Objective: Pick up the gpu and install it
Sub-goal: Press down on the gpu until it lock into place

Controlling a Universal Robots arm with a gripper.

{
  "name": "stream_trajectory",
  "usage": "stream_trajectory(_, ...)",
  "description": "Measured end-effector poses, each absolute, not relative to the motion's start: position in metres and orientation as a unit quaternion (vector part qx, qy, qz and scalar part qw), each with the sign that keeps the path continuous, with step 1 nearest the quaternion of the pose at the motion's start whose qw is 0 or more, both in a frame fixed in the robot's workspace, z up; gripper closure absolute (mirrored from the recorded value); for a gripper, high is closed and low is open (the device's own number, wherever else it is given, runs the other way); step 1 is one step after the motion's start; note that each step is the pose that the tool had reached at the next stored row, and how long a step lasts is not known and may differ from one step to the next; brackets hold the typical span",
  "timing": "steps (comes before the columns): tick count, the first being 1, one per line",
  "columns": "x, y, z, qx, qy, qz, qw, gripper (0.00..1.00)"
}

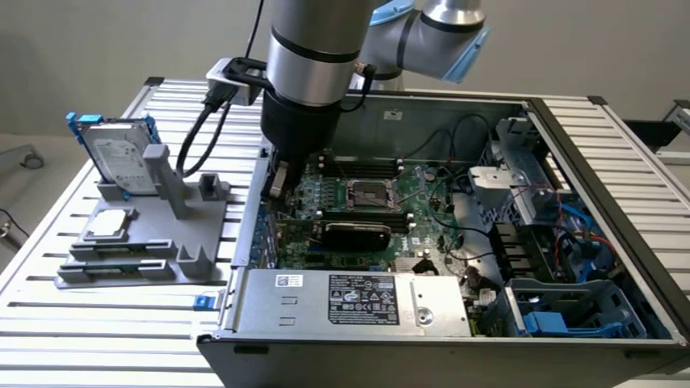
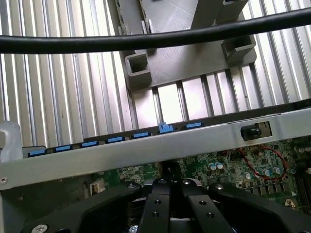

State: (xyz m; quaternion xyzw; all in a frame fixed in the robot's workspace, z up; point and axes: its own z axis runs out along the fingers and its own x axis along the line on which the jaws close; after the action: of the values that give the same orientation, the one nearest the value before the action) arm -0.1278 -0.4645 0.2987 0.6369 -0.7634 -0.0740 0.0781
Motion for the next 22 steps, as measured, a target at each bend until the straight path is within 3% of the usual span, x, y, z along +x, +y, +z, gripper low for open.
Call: stream_trajectory(22, -0.1275, -0.4645, 0.2939, 0.636, -0.763, -0.079, 0.084, 0.89)
